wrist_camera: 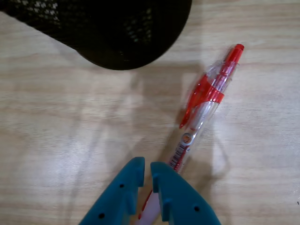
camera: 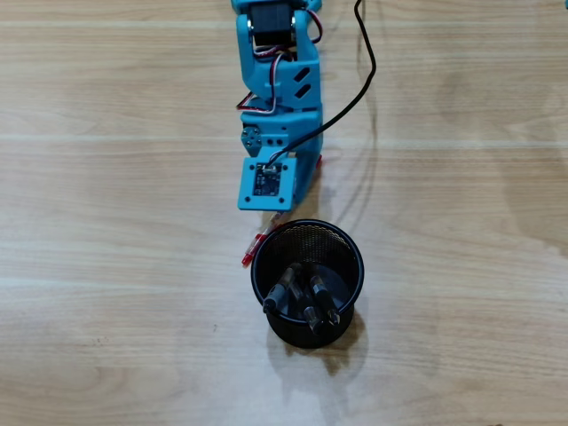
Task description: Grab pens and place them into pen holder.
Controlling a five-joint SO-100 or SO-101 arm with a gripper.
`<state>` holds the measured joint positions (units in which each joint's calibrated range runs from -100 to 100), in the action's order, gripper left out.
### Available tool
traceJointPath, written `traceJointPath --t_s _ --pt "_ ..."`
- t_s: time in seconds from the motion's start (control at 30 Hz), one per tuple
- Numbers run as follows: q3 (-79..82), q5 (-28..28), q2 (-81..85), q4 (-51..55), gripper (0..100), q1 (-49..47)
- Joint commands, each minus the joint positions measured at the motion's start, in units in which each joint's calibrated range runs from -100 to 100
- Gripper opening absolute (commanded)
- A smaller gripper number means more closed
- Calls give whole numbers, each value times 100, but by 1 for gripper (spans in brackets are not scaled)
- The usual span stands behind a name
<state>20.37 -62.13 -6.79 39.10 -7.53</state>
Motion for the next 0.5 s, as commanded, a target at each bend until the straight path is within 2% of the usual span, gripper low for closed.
traceJointPath --t_s 0.0,0.27,0.47 --pt "-284 -28 -23 20 3 159" --pt "-203 -63 -40 55 3 131" --pt "49 -63 -40 3 14 113"
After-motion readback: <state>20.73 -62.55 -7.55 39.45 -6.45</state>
